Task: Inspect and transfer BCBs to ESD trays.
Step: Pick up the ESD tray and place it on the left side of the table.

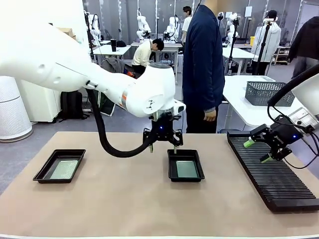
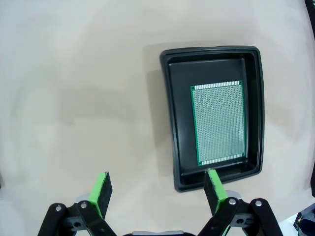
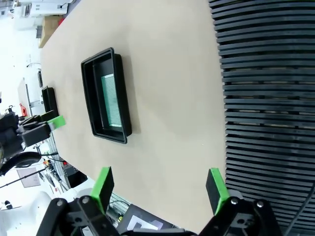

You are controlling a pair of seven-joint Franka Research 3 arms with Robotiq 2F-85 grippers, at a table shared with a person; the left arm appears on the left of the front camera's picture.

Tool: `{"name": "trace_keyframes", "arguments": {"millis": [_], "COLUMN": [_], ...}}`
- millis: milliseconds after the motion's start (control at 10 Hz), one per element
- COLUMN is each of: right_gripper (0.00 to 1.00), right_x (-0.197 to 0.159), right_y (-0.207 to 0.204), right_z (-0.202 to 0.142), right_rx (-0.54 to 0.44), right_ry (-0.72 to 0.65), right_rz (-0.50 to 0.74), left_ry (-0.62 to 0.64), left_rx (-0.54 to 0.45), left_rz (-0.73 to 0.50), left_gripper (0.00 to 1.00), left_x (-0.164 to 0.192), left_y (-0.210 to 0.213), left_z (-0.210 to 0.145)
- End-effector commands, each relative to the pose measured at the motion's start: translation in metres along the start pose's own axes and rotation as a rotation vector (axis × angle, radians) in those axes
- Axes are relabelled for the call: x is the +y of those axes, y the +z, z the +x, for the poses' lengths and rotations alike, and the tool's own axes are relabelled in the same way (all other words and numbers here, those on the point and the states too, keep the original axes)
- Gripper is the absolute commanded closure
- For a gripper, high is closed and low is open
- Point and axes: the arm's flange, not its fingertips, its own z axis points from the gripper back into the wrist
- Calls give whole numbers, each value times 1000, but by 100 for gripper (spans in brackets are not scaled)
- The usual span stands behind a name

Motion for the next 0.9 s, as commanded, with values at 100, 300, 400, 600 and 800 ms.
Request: {"name": "trace_keyframes", "arguments": {"millis": [100, 300, 400, 600, 800], "right_gripper": [0, 0, 0, 0, 0], "right_x": [2, 2, 2, 2, 2], "right_y": [2, 2, 2, 2, 2], "right_z": [0, 0, 0, 0, 0], "right_rx": [-10, -10, -10, -10, -10], "right_ry": [-19, -19, -19, -19, -19], "right_rz": [-13, -13, -13, -13, -13], "left_ry": [17, 12, 18, 25, 33], "left_rx": [0, 17, 12, -7, -22], "left_rz": [34, 51, 68, 82, 80], "left_gripper": [0, 0, 0, 0, 0], "left_x": [-21, -27, -30, -32, -31], "left_y": [-30, -44, -50, -57, -62], "left_z": [10, 10, 10, 11, 13]}}
